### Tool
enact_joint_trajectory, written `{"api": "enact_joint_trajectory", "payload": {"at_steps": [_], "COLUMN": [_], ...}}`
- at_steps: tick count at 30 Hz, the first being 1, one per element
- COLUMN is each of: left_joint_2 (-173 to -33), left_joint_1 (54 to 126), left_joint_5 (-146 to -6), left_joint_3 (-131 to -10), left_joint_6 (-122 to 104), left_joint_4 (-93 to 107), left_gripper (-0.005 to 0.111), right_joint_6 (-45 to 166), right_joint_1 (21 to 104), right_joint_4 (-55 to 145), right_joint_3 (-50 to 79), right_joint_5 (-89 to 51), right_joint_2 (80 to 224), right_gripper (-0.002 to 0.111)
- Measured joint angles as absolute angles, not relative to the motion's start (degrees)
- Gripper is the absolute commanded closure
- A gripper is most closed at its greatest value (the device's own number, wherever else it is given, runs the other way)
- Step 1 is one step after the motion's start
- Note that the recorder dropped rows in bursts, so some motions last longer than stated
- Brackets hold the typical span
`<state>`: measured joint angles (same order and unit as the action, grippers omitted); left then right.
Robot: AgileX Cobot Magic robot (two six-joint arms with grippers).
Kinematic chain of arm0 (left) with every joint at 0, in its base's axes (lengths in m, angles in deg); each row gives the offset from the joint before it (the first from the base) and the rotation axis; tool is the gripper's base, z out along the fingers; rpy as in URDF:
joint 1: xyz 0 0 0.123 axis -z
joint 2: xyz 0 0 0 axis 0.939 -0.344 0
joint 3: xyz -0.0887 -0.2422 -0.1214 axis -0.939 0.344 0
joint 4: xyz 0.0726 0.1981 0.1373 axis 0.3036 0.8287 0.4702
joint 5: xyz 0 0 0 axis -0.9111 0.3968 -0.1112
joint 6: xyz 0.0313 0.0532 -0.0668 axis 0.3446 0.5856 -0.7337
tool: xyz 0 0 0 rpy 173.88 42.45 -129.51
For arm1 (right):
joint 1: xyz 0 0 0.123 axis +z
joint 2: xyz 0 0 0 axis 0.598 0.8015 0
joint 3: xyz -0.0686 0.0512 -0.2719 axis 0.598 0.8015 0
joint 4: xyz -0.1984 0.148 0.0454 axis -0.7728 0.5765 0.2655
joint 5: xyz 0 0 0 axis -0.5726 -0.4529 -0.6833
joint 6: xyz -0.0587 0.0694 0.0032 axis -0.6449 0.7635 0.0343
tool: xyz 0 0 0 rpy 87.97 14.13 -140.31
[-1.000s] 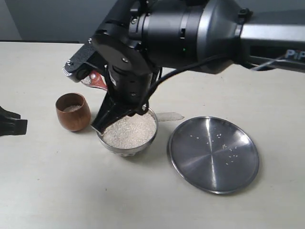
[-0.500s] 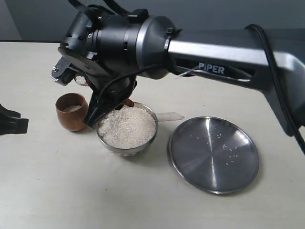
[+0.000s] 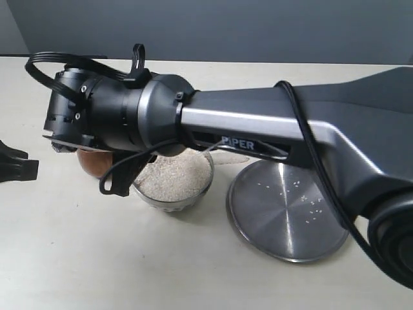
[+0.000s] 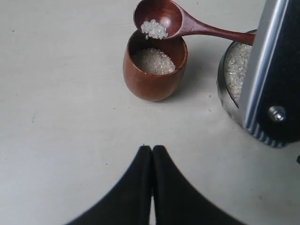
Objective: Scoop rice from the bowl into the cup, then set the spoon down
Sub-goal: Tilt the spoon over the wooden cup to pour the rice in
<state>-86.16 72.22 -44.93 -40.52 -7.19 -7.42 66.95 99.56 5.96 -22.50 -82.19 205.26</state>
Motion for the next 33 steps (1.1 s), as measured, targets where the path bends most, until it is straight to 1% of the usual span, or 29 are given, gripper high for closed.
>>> {"api": "enact_joint_trajectory", "payload": {"at_steps": [16, 25, 33], "left_joint_2": [-86.2, -86.2, -86.2], "left_joint_1": [72.2, 72.2, 72.2], "left_joint_5": [-45.0, -45.0, -45.0], "left_joint_3": [-40.5, -40.5, -40.5], "left_joint_6": [-7.2, -7.2, -7.2], "left_joint_4": [-7.6, -7.9, -8.0], "left_gripper": [0.106, 0.106, 0.106], "right_joint_6": [66.2, 65.8, 65.7], "right_joint_1": [100.1, 102.3, 102.5], "right_joint_4": [2.5, 0.2, -2.2], "right_joint_3": [-22.5, -22.5, -22.5], "right_joint_5": [-83.8, -84.0, -85.8], "right_joint_2": [205.9, 206.0, 206.0], "right_gripper": [0.109, 0.109, 0.109]}}
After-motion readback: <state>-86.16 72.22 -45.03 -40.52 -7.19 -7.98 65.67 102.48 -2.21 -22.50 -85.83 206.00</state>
